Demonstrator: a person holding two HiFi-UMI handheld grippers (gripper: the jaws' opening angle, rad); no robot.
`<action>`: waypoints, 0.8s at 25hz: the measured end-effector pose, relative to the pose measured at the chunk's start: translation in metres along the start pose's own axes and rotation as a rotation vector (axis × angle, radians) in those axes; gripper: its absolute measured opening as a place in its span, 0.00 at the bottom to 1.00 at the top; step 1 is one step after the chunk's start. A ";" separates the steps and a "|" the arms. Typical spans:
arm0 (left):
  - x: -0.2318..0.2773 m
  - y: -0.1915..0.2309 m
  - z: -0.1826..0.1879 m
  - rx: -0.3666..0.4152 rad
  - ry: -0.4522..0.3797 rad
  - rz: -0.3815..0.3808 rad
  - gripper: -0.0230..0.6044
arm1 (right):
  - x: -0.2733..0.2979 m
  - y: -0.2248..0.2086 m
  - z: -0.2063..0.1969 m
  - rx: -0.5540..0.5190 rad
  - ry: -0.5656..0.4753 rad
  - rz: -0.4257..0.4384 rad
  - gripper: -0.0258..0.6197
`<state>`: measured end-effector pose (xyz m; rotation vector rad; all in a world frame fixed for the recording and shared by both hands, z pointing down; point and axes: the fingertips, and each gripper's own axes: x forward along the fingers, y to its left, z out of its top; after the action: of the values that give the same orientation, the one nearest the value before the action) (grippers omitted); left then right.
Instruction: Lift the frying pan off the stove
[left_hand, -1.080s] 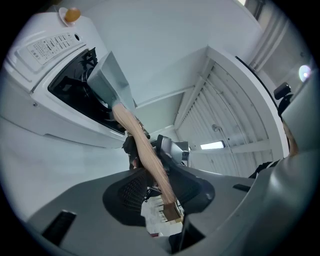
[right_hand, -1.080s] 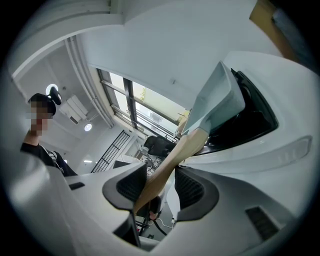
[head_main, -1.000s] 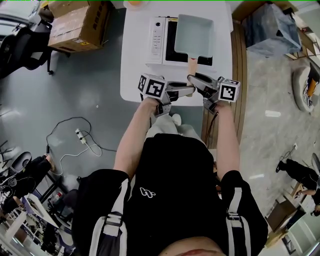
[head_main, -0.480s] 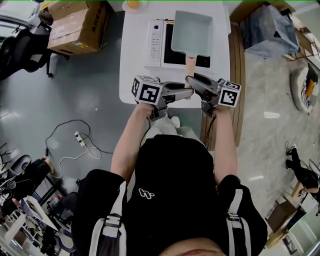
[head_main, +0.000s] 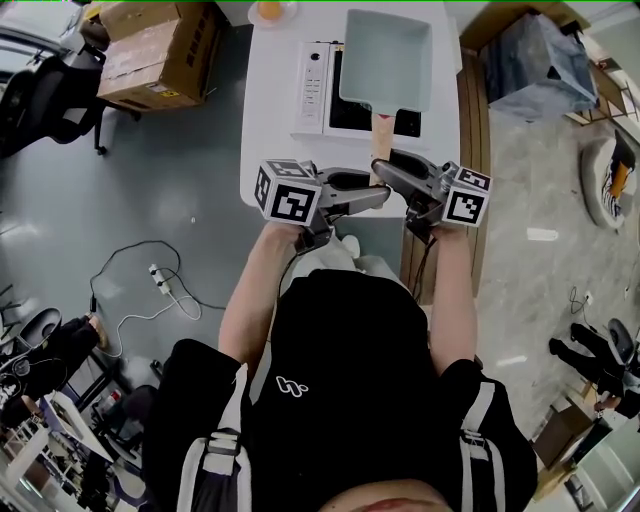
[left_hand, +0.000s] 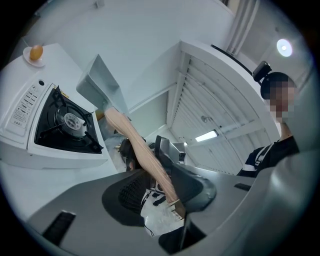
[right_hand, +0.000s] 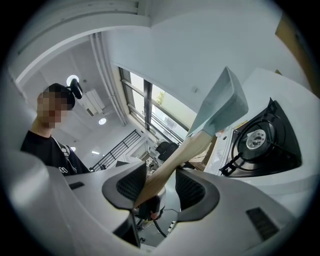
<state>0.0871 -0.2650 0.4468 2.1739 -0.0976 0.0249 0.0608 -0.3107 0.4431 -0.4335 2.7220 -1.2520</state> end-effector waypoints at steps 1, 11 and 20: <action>0.000 -0.001 0.000 0.003 0.000 0.000 0.29 | 0.000 0.001 0.000 -0.003 0.002 0.000 0.33; -0.004 -0.005 -0.005 0.008 0.001 0.006 0.29 | 0.001 0.006 -0.005 0.000 -0.010 0.015 0.33; -0.005 -0.009 -0.006 0.015 0.008 0.004 0.30 | 0.000 0.010 -0.005 0.001 -0.023 0.022 0.34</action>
<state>0.0827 -0.2549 0.4424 2.1882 -0.0973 0.0370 0.0575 -0.3006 0.4385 -0.4137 2.6990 -1.2350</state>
